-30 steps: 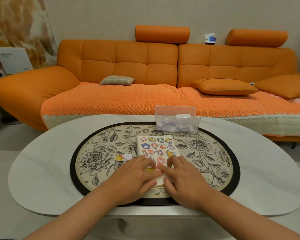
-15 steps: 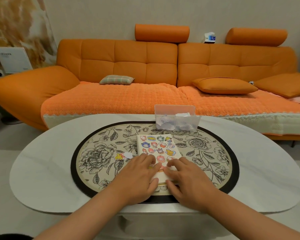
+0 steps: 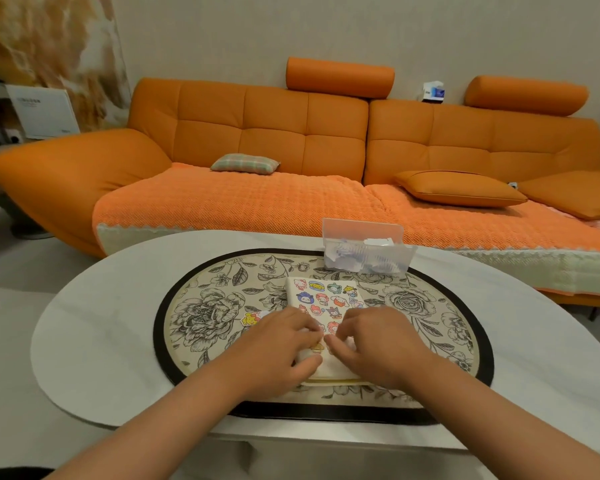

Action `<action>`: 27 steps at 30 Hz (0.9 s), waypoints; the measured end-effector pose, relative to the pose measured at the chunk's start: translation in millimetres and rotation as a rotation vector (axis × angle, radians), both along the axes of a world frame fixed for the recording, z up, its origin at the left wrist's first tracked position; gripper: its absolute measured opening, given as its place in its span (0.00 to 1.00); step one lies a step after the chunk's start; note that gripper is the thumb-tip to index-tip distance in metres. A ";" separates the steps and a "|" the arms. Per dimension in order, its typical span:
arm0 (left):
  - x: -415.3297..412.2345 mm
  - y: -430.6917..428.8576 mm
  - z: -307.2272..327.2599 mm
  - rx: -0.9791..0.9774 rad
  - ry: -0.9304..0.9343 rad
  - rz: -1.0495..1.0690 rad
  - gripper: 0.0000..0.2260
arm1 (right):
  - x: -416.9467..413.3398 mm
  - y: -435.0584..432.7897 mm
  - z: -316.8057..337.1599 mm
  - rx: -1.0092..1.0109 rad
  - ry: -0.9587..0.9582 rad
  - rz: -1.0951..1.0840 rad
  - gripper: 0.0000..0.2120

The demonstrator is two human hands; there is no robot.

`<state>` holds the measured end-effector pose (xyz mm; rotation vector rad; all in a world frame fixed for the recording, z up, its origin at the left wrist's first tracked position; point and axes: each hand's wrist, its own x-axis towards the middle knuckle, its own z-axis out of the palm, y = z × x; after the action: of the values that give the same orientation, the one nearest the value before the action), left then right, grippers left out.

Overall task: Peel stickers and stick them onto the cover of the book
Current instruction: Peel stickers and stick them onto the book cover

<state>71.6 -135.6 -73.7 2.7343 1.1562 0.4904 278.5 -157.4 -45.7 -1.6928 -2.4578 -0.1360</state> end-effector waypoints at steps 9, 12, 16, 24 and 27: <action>-55.2 46.2 16.2 -0.041 -0.047 0.323 0.18 | -49.1 53.5 -1.4 -0.018 0.144 0.040 0.15; -66.2 56.4 11.9 -0.097 0.050 0.352 0.18 | -63.9 65.3 -9.1 -0.045 0.124 0.112 0.16; -70.6 59.1 8.3 -0.142 0.088 0.314 0.17 | -78.5 75.1 -14.9 -0.074 0.047 0.155 0.19; -73.4 55.2 3.3 -0.129 0.016 0.294 0.13 | -88.8 87.0 -9.3 -0.150 0.024 0.136 0.12; -73.1 54.3 1.9 -0.126 -0.002 0.306 0.12 | -85.6 86.0 -8.8 -0.150 -0.005 0.153 0.13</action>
<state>-1.5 -81.2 -71.7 2.4616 1.5576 0.4363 192.9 -71.3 -54.5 -1.5505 -2.6497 0.0637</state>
